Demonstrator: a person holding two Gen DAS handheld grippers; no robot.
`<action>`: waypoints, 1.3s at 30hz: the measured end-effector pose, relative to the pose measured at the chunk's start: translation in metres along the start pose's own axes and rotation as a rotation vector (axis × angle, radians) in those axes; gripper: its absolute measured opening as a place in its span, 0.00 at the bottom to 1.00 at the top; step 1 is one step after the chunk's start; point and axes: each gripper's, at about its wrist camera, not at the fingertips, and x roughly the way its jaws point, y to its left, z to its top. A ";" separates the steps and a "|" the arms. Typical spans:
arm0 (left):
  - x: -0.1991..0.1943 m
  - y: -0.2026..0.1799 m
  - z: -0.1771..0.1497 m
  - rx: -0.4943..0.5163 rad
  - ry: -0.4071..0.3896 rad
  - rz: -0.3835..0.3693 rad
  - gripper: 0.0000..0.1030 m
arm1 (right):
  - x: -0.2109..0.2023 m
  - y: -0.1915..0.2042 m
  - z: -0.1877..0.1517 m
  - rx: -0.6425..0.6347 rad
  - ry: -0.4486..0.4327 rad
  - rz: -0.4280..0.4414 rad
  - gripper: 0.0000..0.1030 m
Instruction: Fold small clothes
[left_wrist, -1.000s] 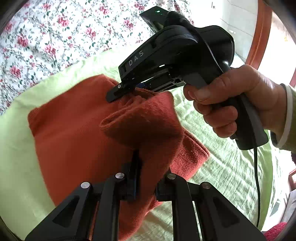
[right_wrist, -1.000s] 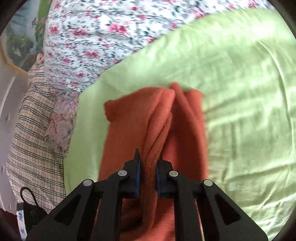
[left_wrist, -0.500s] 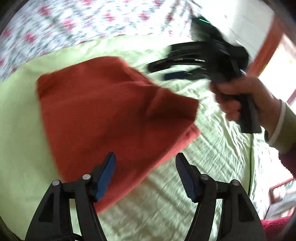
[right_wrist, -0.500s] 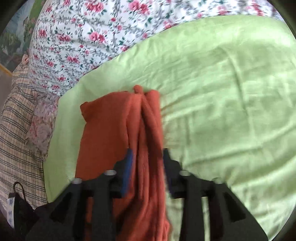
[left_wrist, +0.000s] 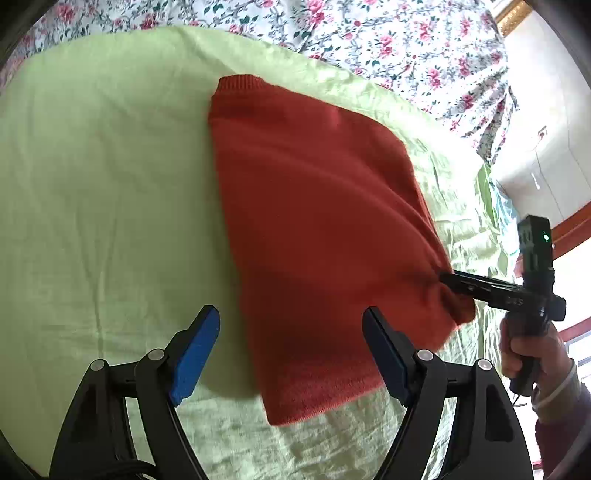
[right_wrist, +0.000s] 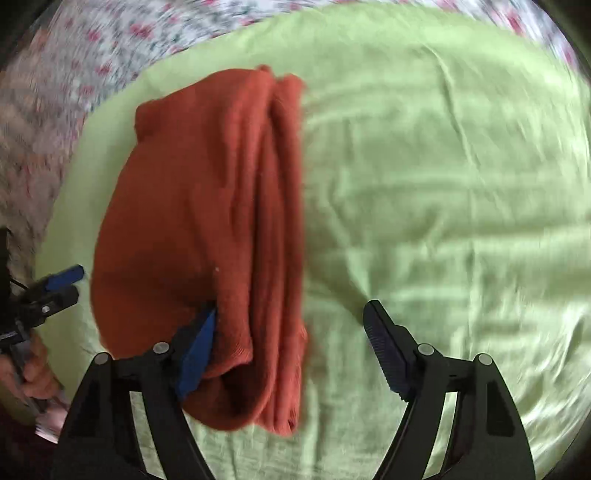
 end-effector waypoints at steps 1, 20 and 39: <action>0.004 0.002 0.002 -0.008 0.008 -0.005 0.78 | -0.002 -0.005 -0.001 0.018 -0.002 0.006 0.76; 0.060 0.027 0.039 -0.182 0.028 -0.233 0.25 | 0.039 -0.015 0.035 0.218 -0.032 0.350 0.27; -0.085 0.113 -0.023 -0.130 -0.138 -0.026 0.23 | 0.071 0.152 0.011 -0.035 0.005 0.540 0.22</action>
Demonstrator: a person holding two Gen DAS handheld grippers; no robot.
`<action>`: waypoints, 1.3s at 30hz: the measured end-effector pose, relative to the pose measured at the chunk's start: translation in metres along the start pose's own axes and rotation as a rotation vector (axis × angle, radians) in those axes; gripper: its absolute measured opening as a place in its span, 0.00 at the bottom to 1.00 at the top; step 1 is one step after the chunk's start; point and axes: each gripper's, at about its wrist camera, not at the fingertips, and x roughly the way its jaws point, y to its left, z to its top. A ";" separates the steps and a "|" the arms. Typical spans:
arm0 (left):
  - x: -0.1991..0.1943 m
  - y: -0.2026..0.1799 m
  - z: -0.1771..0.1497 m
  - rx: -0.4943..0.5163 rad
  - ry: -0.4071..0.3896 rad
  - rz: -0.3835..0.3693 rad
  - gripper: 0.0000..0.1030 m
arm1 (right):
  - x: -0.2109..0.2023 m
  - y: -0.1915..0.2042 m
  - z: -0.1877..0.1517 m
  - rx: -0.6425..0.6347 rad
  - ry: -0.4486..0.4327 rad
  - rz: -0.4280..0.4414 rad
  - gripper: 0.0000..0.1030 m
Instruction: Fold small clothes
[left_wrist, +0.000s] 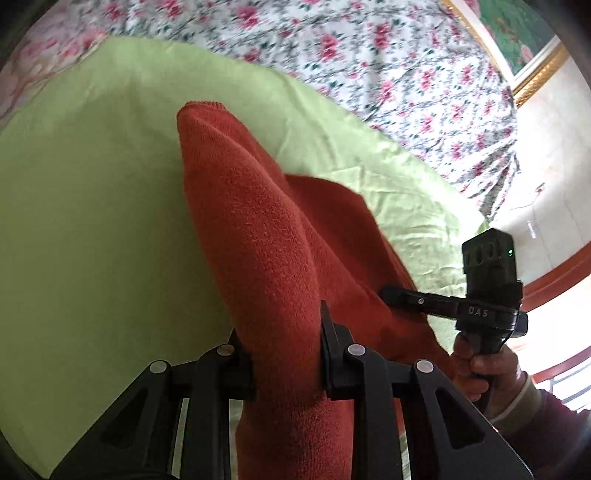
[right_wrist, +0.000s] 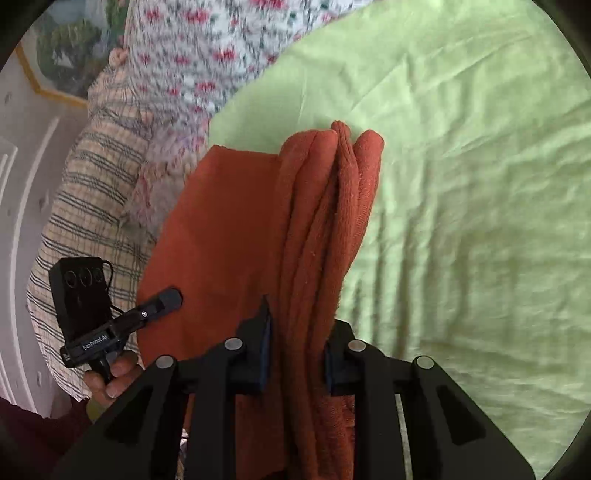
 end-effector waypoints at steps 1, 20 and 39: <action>0.002 0.006 -0.004 -0.006 0.005 0.004 0.23 | 0.004 0.000 -0.001 -0.003 0.009 -0.008 0.22; 0.021 0.044 -0.016 -0.091 0.067 0.082 0.62 | 0.018 -0.022 -0.008 0.053 0.034 -0.128 0.44; 0.018 0.059 0.024 -0.169 -0.011 0.137 0.65 | 0.021 0.006 0.052 -0.051 -0.065 -0.258 0.23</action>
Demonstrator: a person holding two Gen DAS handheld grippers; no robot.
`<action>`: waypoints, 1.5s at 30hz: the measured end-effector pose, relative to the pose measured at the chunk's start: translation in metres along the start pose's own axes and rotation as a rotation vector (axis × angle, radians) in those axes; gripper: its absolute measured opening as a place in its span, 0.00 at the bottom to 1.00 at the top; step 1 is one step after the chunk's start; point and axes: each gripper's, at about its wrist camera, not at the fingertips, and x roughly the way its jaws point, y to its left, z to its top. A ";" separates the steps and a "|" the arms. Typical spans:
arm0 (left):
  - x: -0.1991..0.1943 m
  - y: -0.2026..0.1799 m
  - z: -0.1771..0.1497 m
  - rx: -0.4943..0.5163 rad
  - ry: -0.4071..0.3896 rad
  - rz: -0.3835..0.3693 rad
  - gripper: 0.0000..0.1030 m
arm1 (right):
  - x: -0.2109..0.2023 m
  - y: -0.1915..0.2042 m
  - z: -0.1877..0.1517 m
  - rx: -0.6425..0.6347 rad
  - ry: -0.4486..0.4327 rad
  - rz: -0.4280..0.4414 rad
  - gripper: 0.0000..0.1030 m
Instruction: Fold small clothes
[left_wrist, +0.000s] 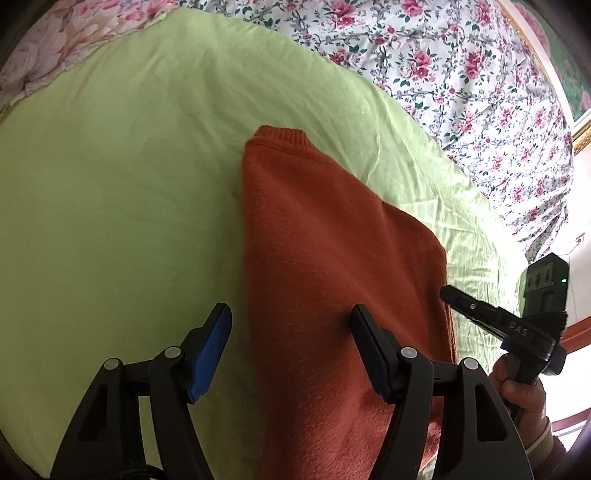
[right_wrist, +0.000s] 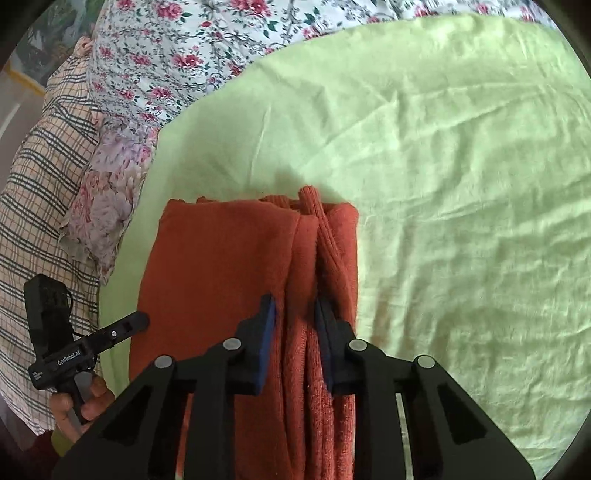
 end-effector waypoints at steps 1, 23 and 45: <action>0.002 -0.001 0.000 -0.001 0.004 -0.002 0.65 | -0.002 0.002 0.001 -0.004 -0.008 -0.001 0.23; 0.020 -0.009 0.024 0.009 0.040 -0.032 0.65 | -0.041 0.014 0.014 -0.065 -0.128 0.057 0.10; 0.018 -0.016 0.090 0.068 -0.058 0.098 0.26 | -0.004 -0.014 0.021 -0.020 0.007 -0.033 0.15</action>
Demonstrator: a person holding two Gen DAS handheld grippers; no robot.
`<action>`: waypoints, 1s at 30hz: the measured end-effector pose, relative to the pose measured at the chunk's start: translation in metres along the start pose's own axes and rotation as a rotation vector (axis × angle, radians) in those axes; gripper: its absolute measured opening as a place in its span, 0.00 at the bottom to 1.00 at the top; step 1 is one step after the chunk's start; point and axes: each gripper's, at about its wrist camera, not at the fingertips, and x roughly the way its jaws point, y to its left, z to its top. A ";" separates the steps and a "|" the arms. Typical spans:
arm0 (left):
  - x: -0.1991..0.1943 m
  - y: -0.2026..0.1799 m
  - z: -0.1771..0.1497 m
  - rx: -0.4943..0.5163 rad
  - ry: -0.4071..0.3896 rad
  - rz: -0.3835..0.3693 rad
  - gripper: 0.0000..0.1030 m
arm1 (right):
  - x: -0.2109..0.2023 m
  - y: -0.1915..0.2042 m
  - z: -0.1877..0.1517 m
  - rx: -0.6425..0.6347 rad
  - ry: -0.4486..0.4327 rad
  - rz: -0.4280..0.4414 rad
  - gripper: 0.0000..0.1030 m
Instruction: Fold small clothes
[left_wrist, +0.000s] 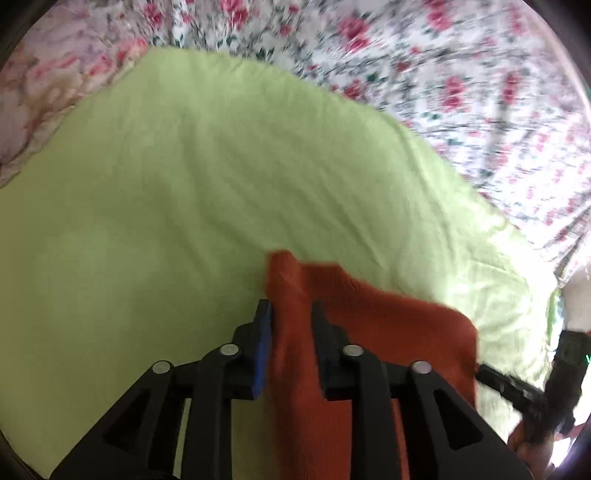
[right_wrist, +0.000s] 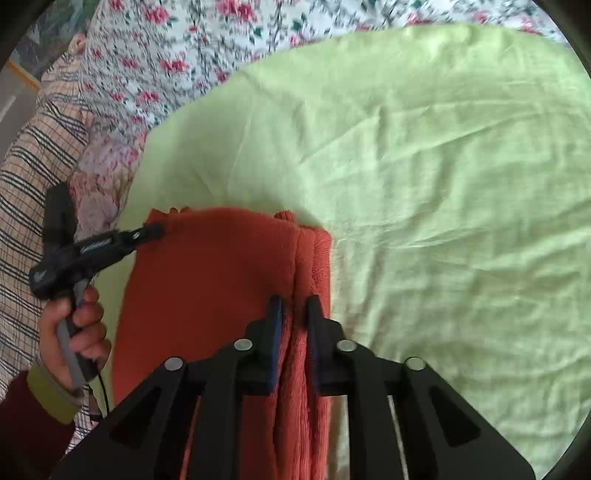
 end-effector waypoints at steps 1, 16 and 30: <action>-0.013 -0.001 -0.012 0.013 -0.007 -0.009 0.32 | -0.008 -0.001 -0.003 0.004 -0.007 0.000 0.15; -0.101 -0.022 -0.225 0.212 0.087 -0.009 0.54 | -0.077 0.013 -0.116 -0.025 0.036 0.100 0.54; -0.074 -0.022 -0.236 0.223 0.092 0.076 0.25 | -0.100 0.013 -0.109 0.099 -0.044 0.281 0.05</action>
